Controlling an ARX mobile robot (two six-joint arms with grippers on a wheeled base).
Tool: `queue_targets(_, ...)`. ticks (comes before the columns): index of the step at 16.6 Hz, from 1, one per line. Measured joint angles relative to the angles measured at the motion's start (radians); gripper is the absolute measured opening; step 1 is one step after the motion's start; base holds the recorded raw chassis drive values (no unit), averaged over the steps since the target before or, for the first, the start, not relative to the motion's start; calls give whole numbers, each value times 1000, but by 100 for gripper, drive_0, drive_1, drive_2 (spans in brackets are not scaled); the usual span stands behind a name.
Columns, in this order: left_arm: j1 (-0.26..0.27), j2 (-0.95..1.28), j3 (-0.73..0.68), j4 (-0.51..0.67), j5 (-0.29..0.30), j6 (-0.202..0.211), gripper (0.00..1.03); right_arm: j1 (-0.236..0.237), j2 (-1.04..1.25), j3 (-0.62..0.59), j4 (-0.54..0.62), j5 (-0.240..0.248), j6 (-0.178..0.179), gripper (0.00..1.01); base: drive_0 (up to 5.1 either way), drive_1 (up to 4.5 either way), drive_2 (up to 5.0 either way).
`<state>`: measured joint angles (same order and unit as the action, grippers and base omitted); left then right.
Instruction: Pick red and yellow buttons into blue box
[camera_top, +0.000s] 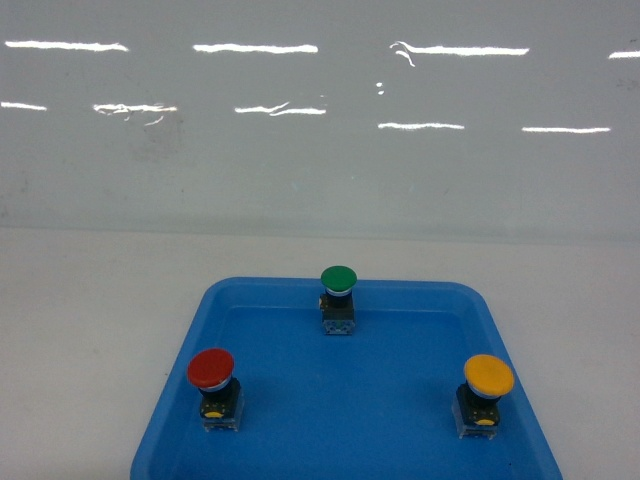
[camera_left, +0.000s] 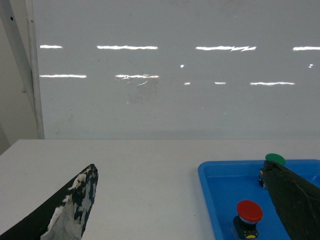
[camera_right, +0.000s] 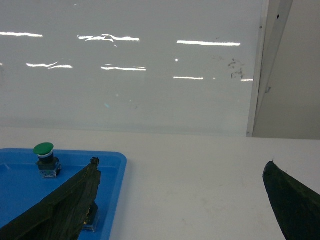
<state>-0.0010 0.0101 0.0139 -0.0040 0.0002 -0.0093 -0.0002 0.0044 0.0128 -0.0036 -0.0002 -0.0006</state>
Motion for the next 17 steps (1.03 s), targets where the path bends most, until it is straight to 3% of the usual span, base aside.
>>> queue_targets(3,7,11,-1,37,1,12,98,0,0,0,2,0,0,98,0,0,0)
queue_targets(4,21,43,-2,97,13,19,98,8,19,-1,76,4,-21,98,0,0,0)
queue_targets(6,40,170,-2,222,36,37,98,13,175,-2,271,5,-48,98,0,0,0)
queue_targets(7,45,351,0,399,50,44,98,22,402,1,482,-2,-55,98,0,0,0)
queue_targets(8,14,713,61,649,44,61,98,40,774,76,725,-38,-68,98,0,0,0)
queue_targets(9,-13,976,226,758,25,70,98,68,1021,224,731,-68,-77,98,0,0,0)
queue_targets(13,-58,1245,396,706,-15,95,98,135,1281,420,531,-132,-113,98,0,0,0)
queue_targets(16,-97,1373,458,709,-30,130,98,179,1422,515,528,-131,-123,98,0,0,0)
queue_targets(17,-101,1391,466,716,-43,145,98,193,1452,521,553,-108,-124,98,0,0,0)
